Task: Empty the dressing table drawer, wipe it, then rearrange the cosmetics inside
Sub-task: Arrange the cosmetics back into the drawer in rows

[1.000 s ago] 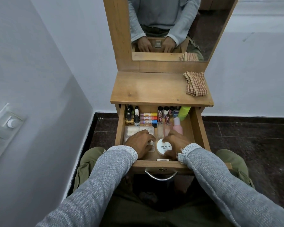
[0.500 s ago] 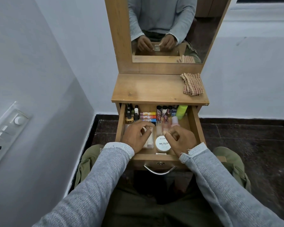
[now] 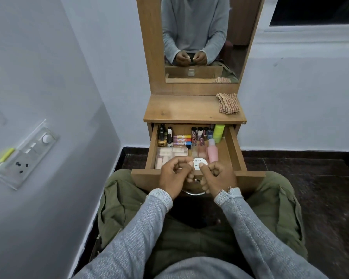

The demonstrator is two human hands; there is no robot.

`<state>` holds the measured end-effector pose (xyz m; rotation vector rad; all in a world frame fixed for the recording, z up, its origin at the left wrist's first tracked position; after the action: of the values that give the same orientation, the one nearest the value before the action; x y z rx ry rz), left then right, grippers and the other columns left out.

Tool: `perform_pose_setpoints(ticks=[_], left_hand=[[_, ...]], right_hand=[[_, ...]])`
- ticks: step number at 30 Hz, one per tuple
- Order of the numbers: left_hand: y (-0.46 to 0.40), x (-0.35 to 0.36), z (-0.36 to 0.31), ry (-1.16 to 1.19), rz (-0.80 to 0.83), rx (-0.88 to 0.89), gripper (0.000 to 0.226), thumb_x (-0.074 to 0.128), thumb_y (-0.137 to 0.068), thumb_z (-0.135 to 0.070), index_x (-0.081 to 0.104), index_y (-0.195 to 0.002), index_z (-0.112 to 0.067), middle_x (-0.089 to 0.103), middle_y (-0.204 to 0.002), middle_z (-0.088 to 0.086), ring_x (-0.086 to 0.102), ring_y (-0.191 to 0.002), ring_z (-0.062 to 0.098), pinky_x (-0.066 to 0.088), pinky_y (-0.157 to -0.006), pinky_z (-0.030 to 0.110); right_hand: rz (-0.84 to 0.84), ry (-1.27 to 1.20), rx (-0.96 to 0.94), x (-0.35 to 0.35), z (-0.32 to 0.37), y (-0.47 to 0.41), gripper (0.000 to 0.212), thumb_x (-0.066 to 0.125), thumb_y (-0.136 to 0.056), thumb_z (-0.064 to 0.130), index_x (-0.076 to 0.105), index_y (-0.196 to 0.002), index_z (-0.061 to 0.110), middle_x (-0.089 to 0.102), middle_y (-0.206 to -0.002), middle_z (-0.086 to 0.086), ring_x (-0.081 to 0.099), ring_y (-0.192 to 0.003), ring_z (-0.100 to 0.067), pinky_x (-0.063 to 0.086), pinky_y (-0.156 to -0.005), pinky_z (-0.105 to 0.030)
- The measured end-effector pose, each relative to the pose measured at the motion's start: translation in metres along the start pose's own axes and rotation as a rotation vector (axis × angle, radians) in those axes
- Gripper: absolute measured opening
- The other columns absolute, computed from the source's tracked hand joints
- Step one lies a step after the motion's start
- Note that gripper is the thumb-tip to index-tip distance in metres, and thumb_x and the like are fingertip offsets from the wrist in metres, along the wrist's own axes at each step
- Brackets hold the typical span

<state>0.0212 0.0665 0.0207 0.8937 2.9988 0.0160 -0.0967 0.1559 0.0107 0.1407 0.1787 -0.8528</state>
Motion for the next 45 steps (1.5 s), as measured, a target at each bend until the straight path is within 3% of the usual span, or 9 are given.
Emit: perform_pose_setpoints(ticks=[3,7,11,14,21,27,35,39,45], left_hand=[[0.015,0.002,0.019,0.061,-0.015,-0.150,0.014,0.063,-0.091,-0.009,0.066,-0.078,-0.005,0.067,-0.063,0.006,0.057,-0.047,0.012,0.052,-0.049,0.023],[0.033,0.008,0.053,0.228,-0.066,-0.518,0.022,0.060,-0.094,-0.015,0.063,-0.074,-0.007,0.063,-0.056,0.001,0.056,-0.044,0.007,0.053,-0.048,0.020],[0.037,0.005,0.083,0.330,-0.190,-0.735,0.020,0.057,-0.096,-0.018,0.059,-0.081,-0.005,0.060,-0.067,0.009,0.059,-0.058,0.018,0.055,-0.048,0.024],[0.032,0.002,0.087,0.365,-0.277,-0.733,0.019,0.054,-0.098,-0.016,0.057,-0.084,-0.004,0.057,-0.070,0.011,0.057,-0.061,0.020,0.054,-0.046,0.025],[0.025,0.000,0.093,0.374,-0.328,-0.675,0.027,0.050,-0.099,-0.009,0.056,-0.075,-0.001,0.055,-0.065,0.012,0.057,-0.060,0.018,0.054,-0.043,0.021],[0.026,0.000,0.092,0.378,-0.325,-0.663,0.025,0.049,-0.099,-0.008,0.057,-0.077,0.000,0.056,-0.068,0.012,0.058,-0.063,0.018,0.054,-0.045,0.020],[0.007,0.000,0.096,0.416,-0.373,-0.632,0.025,0.052,-0.098,-0.009,0.058,-0.076,0.002,0.060,-0.052,0.008,0.059,-0.039,0.008,0.054,-0.044,0.020],[-0.022,0.002,0.096,0.418,-0.383,-0.631,0.018,0.054,-0.097,-0.008,0.056,-0.081,0.000,0.057,-0.067,0.013,0.058,-0.038,0.008,0.054,-0.044,0.019],[-0.070,0.003,0.092,0.404,-0.342,-0.617,0.026,0.054,-0.097,-0.006,0.053,-0.071,-0.003,0.055,-0.060,0.010,0.057,-0.039,0.008,0.054,-0.048,0.021]], right_hand=[[0.025,0.026,0.135,0.001,-0.021,0.011,0.025,0.063,-0.088,0.019,0.061,-0.069,0.002,0.065,-0.052,-0.013,0.059,-0.041,-0.023,0.047,-0.042,-0.026],[0.116,0.031,0.426,0.008,-0.058,0.023,0.027,0.063,-0.090,0.022,0.059,-0.074,0.001,0.066,-0.055,-0.015,0.062,-0.041,-0.021,0.051,-0.042,-0.023],[0.123,-0.214,0.600,0.016,-0.076,0.026,0.024,0.060,-0.092,0.021,0.055,-0.082,-0.001,0.065,-0.077,-0.024,0.065,-0.058,-0.025,0.052,-0.042,-0.022],[0.010,-0.446,0.606,0.014,-0.079,0.020,0.014,0.061,-0.091,0.009,0.054,-0.089,-0.003,0.063,-0.088,-0.031,0.067,-0.062,-0.029,0.057,-0.048,-0.026],[-0.018,-0.567,0.602,0.014,-0.089,0.016,0.010,0.061,-0.088,0.000,0.053,-0.082,-0.001,0.065,-0.084,-0.029,0.068,-0.050,-0.025,0.058,-0.056,-0.031],[-0.016,-0.606,0.578,0.015,-0.089,0.016,0.009,0.062,-0.088,0.001,0.056,-0.083,-0.003,0.068,-0.060,-0.020,0.068,-0.050,-0.024,0.058,-0.050,-0.027],[0.010,-0.614,0.592,0.021,-0.089,-0.004,0.009,0.062,-0.089,0.003,0.059,-0.088,-0.005,0.068,-0.081,-0.025,0.070,-0.063,-0.027,0.056,-0.051,-0.025],[0.003,-0.641,0.587,0.027,-0.087,-0.031,0.010,0.061,-0.089,0.002,0.057,-0.091,-0.007,0.068,-0.075,-0.022,0.070,-0.059,-0.024,0.057,-0.053,-0.026],[-0.020,-0.647,0.586,0.036,-0.076,-0.074,0.013,0.060,-0.089,0.002,0.054,-0.097,-0.006,0.065,-0.085,-0.026,0.069,-0.067,-0.027,0.058,-0.054,-0.027]])
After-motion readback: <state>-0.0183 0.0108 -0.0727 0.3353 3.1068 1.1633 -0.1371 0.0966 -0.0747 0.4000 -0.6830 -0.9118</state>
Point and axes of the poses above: each hand's wrist, its own y-axis away from the middle knuckle, its own x-axis out of the palm, z = x × y, the point moved 5 cm from there along -y, towards the middle knuckle
